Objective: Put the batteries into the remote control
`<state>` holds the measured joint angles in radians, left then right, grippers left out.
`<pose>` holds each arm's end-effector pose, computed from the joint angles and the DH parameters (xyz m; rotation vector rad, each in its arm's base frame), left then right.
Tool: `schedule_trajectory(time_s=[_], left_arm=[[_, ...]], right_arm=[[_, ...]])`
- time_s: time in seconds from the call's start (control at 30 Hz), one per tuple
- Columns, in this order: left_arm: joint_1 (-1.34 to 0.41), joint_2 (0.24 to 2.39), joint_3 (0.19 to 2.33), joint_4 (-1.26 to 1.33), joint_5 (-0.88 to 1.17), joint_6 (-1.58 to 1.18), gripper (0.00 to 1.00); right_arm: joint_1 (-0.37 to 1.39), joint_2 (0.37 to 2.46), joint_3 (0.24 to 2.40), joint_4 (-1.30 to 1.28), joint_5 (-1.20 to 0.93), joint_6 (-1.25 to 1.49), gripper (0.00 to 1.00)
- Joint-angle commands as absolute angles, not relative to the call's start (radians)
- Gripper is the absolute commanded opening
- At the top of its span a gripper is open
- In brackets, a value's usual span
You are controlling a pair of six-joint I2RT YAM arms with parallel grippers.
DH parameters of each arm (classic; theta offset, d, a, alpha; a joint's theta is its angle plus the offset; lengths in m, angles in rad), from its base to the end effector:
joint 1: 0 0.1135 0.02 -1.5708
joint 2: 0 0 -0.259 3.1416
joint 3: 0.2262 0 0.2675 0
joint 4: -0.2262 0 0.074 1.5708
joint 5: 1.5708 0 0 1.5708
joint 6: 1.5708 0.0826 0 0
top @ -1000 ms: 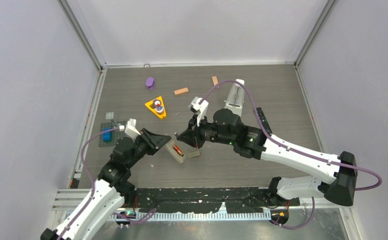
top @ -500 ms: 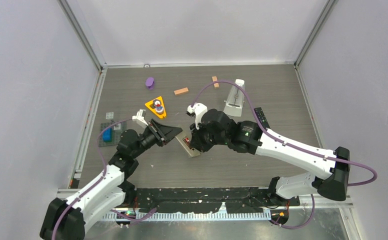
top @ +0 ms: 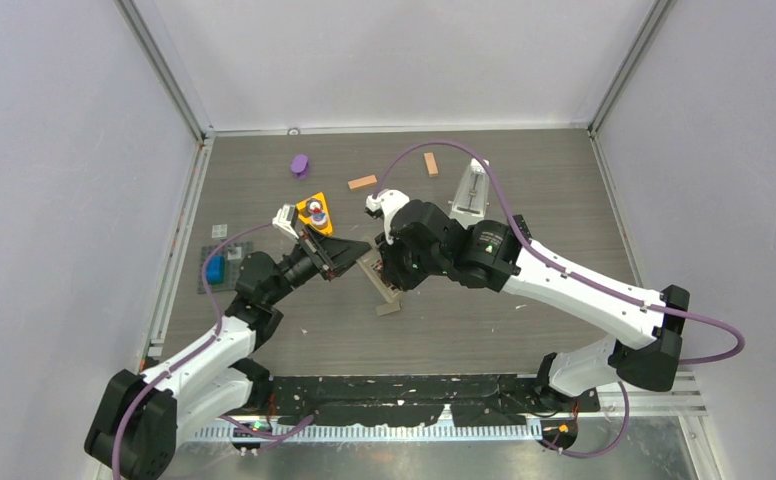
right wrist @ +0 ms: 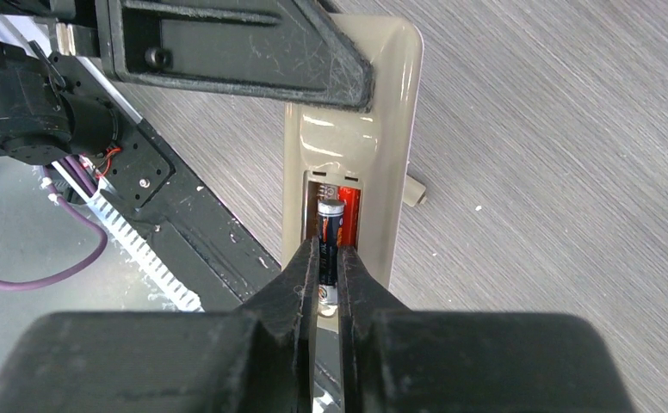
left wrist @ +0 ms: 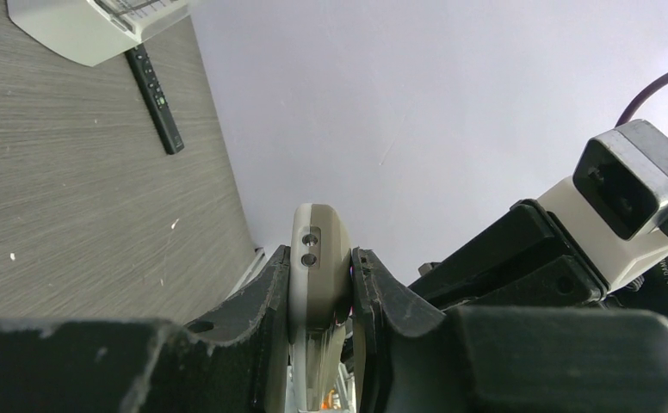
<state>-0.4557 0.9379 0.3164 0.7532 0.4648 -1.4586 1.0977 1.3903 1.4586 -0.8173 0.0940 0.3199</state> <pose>0.2174 -0.1478 0.2387 -0.4157 1.7161 -1.8227 0.1636 0.3026 0.3396 -0.8623 2.2339 0.5935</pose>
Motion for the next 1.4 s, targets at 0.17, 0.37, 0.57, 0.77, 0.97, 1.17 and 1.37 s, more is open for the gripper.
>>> schedule_trajectory(time_s=[0.17, 0.37, 0.57, 0.77, 0.97, 1.17, 1.37], left_arm=[[-0.453, 0.908, 0.351, 0.849, 0.465, -1.48, 0.0], [-0.452, 0.909, 0.346, 0.85, 0.452, -1.484, 0.0], [-0.453, 0.917, 0.331, 0.868, 0.434, -1.497, 0.0], [-0.453, 0.93, 0.323, 0.884, 0.431, -1.509, 0.0], [-0.453, 0.932, 0.318, 0.907, 0.411, -1.553, 0.0], [-0.453, 0.931, 0.322, 0.938, 0.381, -1.626, 0.0], [-0.453, 0.916, 0.328, 0.957, 0.35, -1.681, 0.0]], right_arm=[[1.108, 1.416, 1.515, -0.854, 0.084, 0.298, 0.16], [1.108, 1.423, 1.535, -0.864, 0.072, 0.296, 0.2], [1.107, 1.426, 1.547, -0.854, 0.059, 0.309, 0.33], [1.101, 1.404, 1.552, -0.84, 0.082, 0.343, 0.44], [1.082, 1.303, 1.486, -0.743, 0.124, 0.402, 0.63], [1.065, 1.128, 1.314, -0.551, 0.144, 0.48, 0.72], [1.057, 1.018, 1.161, -0.413, 0.15, 0.554, 0.8]])
